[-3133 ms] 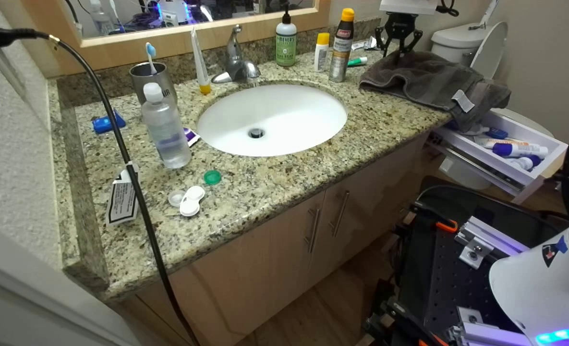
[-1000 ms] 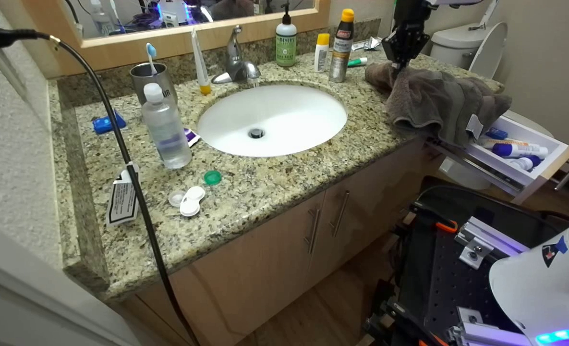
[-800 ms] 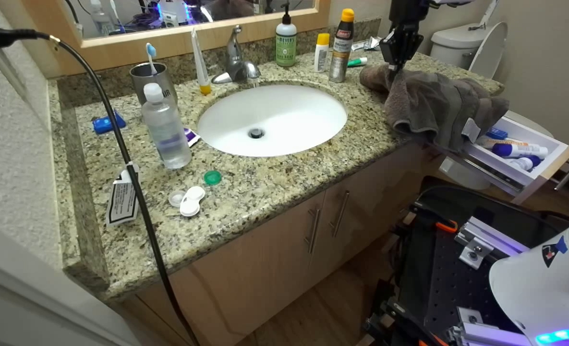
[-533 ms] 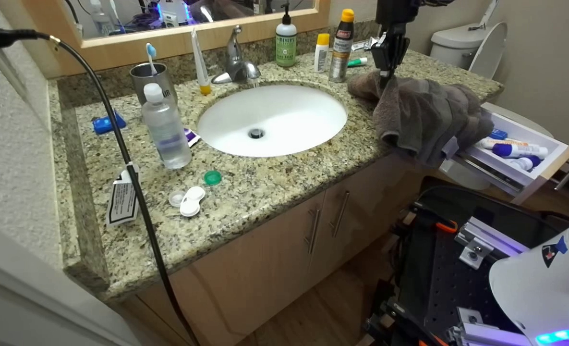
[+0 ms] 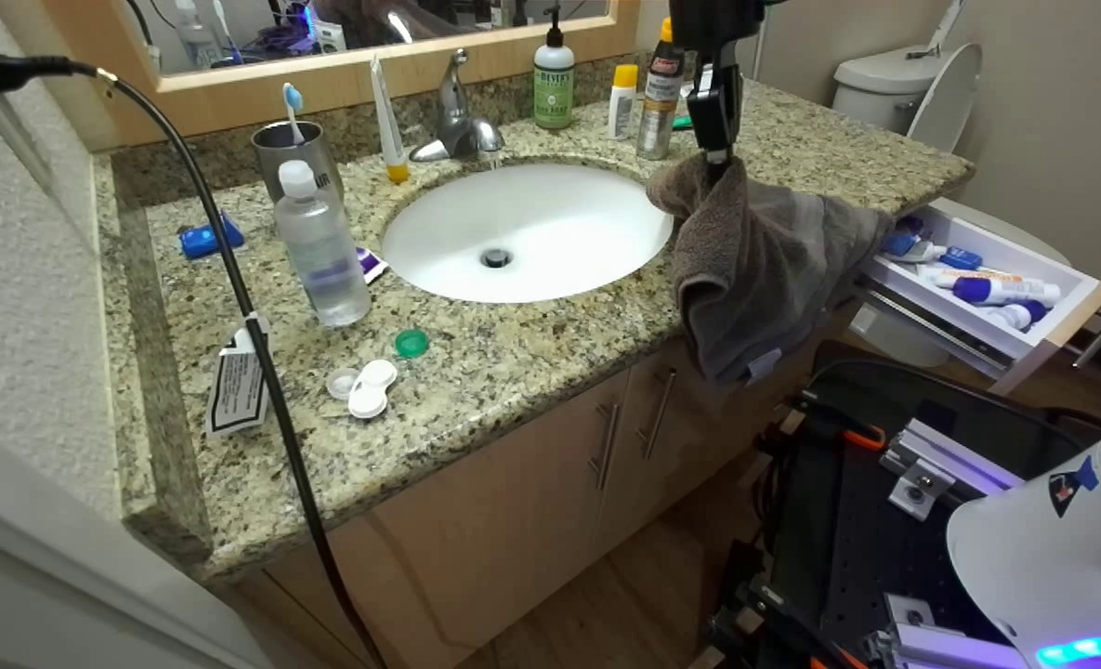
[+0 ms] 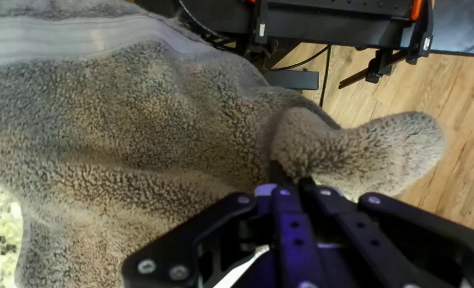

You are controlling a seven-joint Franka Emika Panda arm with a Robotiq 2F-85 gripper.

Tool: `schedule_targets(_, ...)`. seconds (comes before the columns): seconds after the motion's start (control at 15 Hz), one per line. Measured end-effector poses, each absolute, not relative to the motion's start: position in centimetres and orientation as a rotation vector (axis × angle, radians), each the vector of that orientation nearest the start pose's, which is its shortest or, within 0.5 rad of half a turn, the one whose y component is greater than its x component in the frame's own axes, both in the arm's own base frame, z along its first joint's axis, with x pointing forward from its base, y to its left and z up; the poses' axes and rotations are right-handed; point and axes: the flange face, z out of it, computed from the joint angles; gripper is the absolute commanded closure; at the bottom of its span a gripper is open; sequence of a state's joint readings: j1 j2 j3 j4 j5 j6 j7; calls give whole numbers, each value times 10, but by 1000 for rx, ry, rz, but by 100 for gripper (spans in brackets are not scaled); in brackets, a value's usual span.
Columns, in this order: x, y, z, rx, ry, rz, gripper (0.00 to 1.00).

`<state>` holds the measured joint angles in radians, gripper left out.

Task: Move the two bottles with yellow tops forward then use the towel to wipe the counter

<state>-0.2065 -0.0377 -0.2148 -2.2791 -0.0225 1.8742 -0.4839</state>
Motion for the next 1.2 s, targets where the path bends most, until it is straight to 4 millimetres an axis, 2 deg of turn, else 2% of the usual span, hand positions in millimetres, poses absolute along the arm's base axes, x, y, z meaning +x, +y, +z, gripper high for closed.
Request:
schedule_targets(0.13, 433, -175, 353, -2953, -185, 496, 99)
schedule_targets(0.27, 440, -166, 357, -2958, -226, 487, 99)
schedule_targets(0.4, 443, -169, 358, -2960, -225, 481, 99)
schedule_targets(0.47, 443, -176, 358, -2959, -202, 477, 99)
schedule_targets(0.6, 443, -208, 355, -2956, -94, 442, 99)
schedule_targets(0.8, 433, -280, 340, -2888, 156, 366, 99)
schedule_targets(1.0, 419, -350, 316, -2784, 404, 287, 99)
schedule_targets(1.2, 409, -400, 286, -2709, 586, 255, 99)
